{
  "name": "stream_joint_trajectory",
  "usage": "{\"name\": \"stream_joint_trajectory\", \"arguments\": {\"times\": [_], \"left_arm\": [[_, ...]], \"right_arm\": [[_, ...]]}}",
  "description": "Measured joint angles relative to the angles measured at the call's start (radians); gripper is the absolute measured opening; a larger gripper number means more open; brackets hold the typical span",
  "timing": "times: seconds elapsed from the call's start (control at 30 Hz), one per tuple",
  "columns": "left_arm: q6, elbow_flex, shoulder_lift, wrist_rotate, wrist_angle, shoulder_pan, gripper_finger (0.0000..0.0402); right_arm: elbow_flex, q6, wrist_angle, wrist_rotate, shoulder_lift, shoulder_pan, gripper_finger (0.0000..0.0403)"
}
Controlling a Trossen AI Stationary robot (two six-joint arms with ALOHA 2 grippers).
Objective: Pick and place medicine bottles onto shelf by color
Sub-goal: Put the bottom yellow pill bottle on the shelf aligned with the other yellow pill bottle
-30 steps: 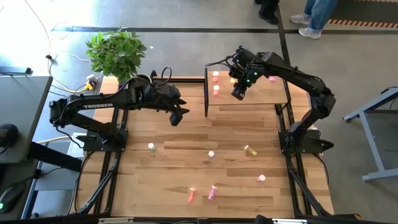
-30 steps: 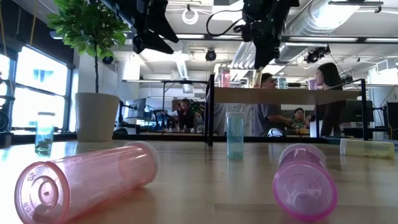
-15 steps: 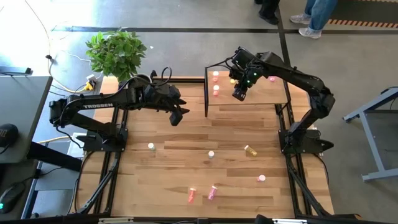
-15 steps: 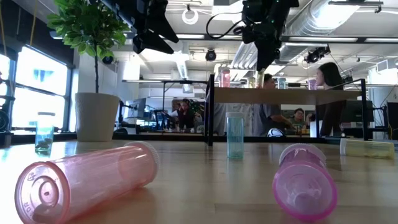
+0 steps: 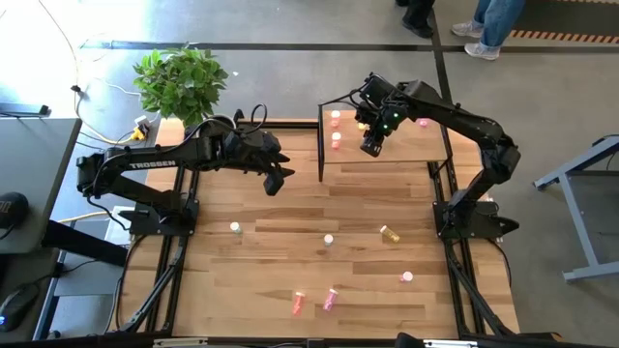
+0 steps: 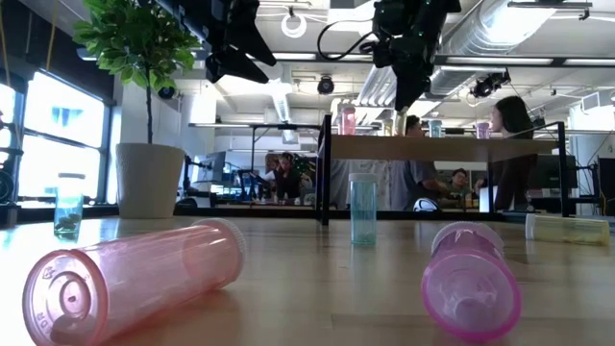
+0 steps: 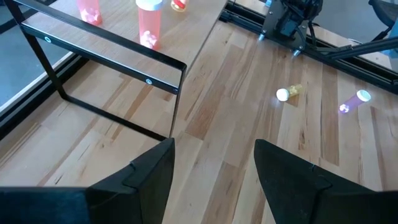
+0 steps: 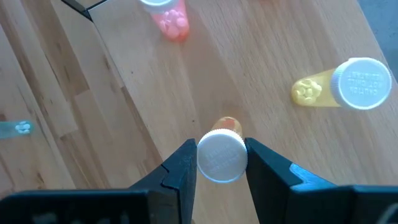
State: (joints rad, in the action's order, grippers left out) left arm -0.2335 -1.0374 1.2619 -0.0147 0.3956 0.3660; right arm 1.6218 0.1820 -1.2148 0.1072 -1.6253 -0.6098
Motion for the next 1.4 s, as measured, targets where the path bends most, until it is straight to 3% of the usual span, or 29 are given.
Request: {"name": "stream_joint_trajectory", "arguments": {"times": [1.4], "left_arm": [[0.0,0.0,0.0,0.0,0.0,0.0,0.0212]], "right_arm": [[0.0,0.01,-0.008,-0.017,0.0,0.0,0.0136]]}}
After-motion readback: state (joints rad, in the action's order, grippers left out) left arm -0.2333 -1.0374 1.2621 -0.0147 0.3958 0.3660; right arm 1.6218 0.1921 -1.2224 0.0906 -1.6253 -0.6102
